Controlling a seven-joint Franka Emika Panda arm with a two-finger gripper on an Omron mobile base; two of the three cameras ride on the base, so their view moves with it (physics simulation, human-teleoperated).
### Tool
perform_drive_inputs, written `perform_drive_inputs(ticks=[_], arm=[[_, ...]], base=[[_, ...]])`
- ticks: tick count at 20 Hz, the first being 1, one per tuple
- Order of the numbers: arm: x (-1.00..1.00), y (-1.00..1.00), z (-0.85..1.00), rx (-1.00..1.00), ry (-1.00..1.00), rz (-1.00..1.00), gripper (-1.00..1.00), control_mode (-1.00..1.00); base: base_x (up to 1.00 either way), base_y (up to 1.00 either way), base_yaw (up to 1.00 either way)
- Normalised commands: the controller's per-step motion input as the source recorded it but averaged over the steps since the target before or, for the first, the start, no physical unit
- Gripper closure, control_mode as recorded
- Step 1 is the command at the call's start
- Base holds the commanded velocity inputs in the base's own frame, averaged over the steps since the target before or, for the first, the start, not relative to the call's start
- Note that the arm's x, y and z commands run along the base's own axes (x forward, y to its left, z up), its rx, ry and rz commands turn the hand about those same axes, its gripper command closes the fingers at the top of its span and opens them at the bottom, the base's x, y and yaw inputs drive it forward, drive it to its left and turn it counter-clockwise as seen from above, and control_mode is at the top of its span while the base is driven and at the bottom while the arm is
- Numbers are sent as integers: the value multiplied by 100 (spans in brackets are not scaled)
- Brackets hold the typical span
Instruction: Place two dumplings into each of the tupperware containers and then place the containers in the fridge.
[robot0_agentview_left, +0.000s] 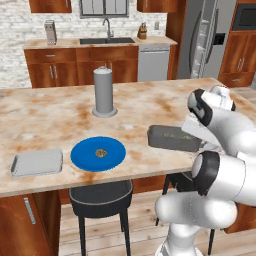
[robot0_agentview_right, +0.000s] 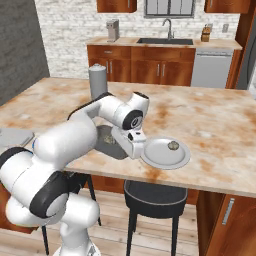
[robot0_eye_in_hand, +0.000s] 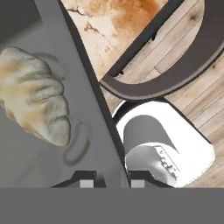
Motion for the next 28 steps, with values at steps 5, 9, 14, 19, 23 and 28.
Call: perform_drive_inputs(ticks=[5, 9, 14, 19, 23, 28], arm=[[-47, 26, 59, -9, 6, -42, 100, -100], [-37, 76, 62, -14, 5, -37, 100, -100], [-40, 84, 61, -14, 4, -29, 100, -100], [-49, 51, 58, -8, 4, -33, 100, -100], [-48, 3, 29, -4, -4, -24, 100, -100], [-7, 19, 30, -6, -15, -6, 100, -100]], base=[[0, 0, 0], [0, 0, 0], [0, 0, 0], [0, 0, 0], [0, 0, 0], [0, 0, 0]])
